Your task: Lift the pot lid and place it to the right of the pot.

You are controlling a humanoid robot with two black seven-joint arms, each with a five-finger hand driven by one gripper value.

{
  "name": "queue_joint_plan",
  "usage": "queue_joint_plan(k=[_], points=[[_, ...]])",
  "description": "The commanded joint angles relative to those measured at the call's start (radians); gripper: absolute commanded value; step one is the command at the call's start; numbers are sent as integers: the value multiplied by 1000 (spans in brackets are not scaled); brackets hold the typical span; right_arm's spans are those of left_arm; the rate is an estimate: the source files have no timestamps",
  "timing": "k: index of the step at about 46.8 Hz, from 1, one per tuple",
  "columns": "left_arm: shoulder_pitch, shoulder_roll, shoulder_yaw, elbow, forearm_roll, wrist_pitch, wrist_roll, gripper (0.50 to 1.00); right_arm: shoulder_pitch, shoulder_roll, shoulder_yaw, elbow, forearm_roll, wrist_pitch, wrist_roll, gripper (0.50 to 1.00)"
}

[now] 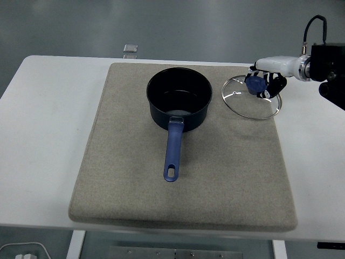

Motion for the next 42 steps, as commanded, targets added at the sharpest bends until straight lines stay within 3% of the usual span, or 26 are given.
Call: queue_joint_plan(k=[1,5,7,8,12,19,23,27,42], points=[[0,0,0,0,0,0,-1,1000,-3,0,0,0,5,-7,0,500],[0,0,0,0,0,0,-1,1000,-9,2,0,0,9,-20,0,511],[0,0,0,0,0,0,-1,1000,-15,2,2,0,11,-32,0,586],[0,0,0,0,0,0,-1,1000,-17,2,2,0,12,-37,0,600],[0,0,0,0,0,0,-1,1000,-23,3,-1,0,12,-40,0,619],[0,0,0,0,0,0,-1,1000,-32,20,-1,0,12,-41,0,697],[0,0,0,0,0,0,-1,1000,-32,20,0,0,12,-41,0,768],[0,0,0,0,0,0,-1,1000,-29,20,2,0,14,-41,0,876],[0,0,0,0,0,0,-1,1000,-15,3,22,8,101,-29,8,895]])
